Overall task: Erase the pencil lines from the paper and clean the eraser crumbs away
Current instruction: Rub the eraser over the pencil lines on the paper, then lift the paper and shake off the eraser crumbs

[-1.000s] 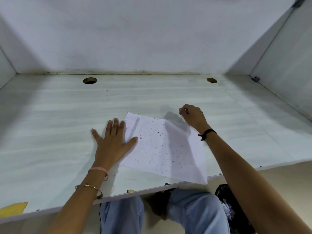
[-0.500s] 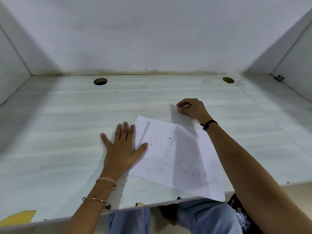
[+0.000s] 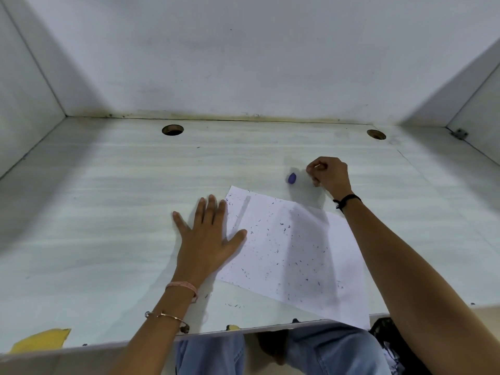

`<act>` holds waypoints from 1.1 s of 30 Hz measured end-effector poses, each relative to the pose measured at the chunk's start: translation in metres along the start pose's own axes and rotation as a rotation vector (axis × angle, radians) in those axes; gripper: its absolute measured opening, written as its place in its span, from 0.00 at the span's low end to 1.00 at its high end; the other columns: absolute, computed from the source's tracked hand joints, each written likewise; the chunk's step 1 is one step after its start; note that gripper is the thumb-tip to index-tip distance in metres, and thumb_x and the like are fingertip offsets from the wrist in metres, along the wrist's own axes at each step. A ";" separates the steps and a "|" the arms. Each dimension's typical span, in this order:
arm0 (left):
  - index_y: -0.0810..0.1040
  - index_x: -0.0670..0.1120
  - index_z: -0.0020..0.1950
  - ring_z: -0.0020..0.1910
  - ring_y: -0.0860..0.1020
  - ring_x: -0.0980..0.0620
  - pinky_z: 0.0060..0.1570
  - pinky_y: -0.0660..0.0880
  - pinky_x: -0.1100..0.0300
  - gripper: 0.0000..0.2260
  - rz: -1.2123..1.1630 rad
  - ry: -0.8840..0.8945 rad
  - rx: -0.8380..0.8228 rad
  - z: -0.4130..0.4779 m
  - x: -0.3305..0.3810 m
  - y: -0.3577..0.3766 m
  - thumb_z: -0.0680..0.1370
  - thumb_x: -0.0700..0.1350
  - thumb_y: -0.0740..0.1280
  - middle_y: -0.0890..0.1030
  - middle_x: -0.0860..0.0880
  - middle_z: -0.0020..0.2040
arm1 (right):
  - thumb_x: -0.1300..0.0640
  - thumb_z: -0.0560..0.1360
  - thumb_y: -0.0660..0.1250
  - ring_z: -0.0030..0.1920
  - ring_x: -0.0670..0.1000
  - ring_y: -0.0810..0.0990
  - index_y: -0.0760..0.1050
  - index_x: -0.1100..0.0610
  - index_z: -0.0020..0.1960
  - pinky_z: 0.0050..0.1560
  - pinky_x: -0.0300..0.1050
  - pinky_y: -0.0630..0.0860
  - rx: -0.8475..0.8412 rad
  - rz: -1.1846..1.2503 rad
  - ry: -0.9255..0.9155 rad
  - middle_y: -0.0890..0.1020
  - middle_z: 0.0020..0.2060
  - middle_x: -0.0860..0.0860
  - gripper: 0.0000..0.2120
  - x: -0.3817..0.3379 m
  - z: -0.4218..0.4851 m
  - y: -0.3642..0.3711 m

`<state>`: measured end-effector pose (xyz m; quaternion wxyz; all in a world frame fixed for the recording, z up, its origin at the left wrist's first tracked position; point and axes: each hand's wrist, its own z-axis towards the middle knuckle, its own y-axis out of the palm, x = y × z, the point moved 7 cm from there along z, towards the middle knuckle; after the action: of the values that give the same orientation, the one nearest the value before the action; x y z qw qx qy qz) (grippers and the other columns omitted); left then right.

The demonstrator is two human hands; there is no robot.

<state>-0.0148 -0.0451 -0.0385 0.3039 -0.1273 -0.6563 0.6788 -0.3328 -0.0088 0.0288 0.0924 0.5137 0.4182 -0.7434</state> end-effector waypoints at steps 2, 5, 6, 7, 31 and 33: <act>0.50 0.50 0.80 0.79 0.43 0.50 0.69 0.40 0.29 0.45 -0.013 -0.007 -0.013 0.000 0.000 0.000 0.68 0.72 0.36 0.46 0.49 0.81 | 0.67 0.73 0.68 0.20 0.41 0.72 0.79 0.66 0.40 0.25 0.32 0.71 0.022 -0.025 0.011 0.77 0.28 0.55 0.04 0.004 -0.007 -0.004; 0.49 0.50 0.80 0.79 0.44 0.50 0.69 0.41 0.29 0.44 0.006 -0.004 -0.020 0.000 0.000 -0.001 0.68 0.72 0.35 0.46 0.49 0.81 | 0.69 0.72 0.65 0.34 0.43 0.78 0.81 0.62 0.43 0.35 0.31 0.73 0.006 -0.177 -0.040 0.81 0.37 0.52 0.07 0.005 -0.019 -0.006; 0.50 0.50 0.80 0.79 0.44 0.50 0.69 0.41 0.28 0.44 0.002 -0.002 -0.017 0.000 0.000 -0.001 0.69 0.71 0.34 0.47 0.49 0.81 | 0.69 0.72 0.65 0.39 0.45 0.78 0.81 0.61 0.45 0.40 0.33 0.73 -0.003 -0.212 -0.051 0.82 0.40 0.51 0.08 0.004 -0.024 -0.008; 0.51 0.50 0.80 0.79 0.45 0.50 0.69 0.41 0.28 0.44 -0.011 -0.004 -0.013 0.000 0.000 -0.002 0.69 0.71 0.34 0.47 0.49 0.81 | 0.68 0.73 0.65 0.42 0.47 0.78 0.81 0.61 0.46 0.42 0.33 0.72 -0.008 -0.232 -0.064 0.82 0.42 0.51 0.07 0.004 -0.030 -0.011; 0.55 0.43 0.78 0.79 0.48 0.48 0.73 0.43 0.35 0.29 -0.055 -0.125 0.018 -0.002 0.012 -0.007 0.82 0.58 0.53 0.53 0.45 0.80 | 0.61 0.70 0.73 0.43 0.57 0.80 0.77 0.69 0.49 0.38 0.43 0.73 -0.096 -0.046 0.339 0.82 0.45 0.61 0.13 0.048 -0.140 -0.056; 0.54 0.43 0.79 0.79 0.48 0.49 0.74 0.42 0.40 0.29 -0.124 -0.117 0.020 -0.002 0.012 -0.008 0.83 0.56 0.54 0.54 0.45 0.80 | 0.65 0.73 0.70 0.50 0.59 0.81 0.78 0.65 0.55 0.49 0.48 0.78 -0.110 0.112 0.287 0.82 0.51 0.60 0.12 0.046 -0.142 -0.056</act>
<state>-0.0214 -0.0370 -0.0277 0.3078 -0.0438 -0.6727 0.6714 -0.2881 0.1416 0.0027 0.1012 0.6313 0.4378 -0.6320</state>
